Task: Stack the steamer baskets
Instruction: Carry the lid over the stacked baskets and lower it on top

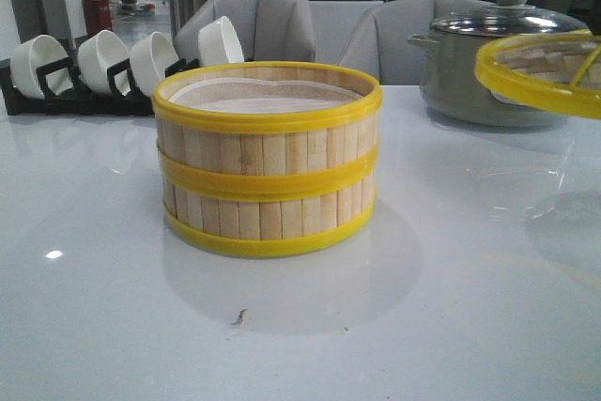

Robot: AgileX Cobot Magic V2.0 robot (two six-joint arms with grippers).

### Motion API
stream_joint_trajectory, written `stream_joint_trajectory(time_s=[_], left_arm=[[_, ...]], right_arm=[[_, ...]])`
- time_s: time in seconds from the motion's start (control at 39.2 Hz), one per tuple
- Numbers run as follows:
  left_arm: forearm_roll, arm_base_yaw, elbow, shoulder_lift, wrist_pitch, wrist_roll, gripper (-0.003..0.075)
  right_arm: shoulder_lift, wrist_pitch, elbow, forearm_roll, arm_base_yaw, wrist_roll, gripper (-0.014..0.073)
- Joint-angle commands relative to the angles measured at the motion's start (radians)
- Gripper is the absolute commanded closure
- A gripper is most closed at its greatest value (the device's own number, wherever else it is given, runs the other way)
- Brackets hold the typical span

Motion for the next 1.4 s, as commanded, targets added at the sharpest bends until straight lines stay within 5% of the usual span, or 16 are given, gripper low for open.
stream_joint_trajectory(time_s=[0.0, 0.71, 1.38], left_arm=[[-0.004, 0.001, -0.029, 0.006, -0.092, -0.01, 0.0634], [-0.004, 0.001, -0.029, 0.006, -0.092, -0.01, 0.0634], [-0.004, 0.001, -0.029, 0.006, -0.092, -0.01, 0.0634]], right_arm=[[-0.059, -0.003, -0.091, -0.002, 0.061, -0.007, 0.0538], [0.135, 0.049, -0.444, 0.018, 0.493, -0.007, 0.0538], [0.292, 0.077, -0.604, 0.018, 0.566, -0.007, 0.0538]])
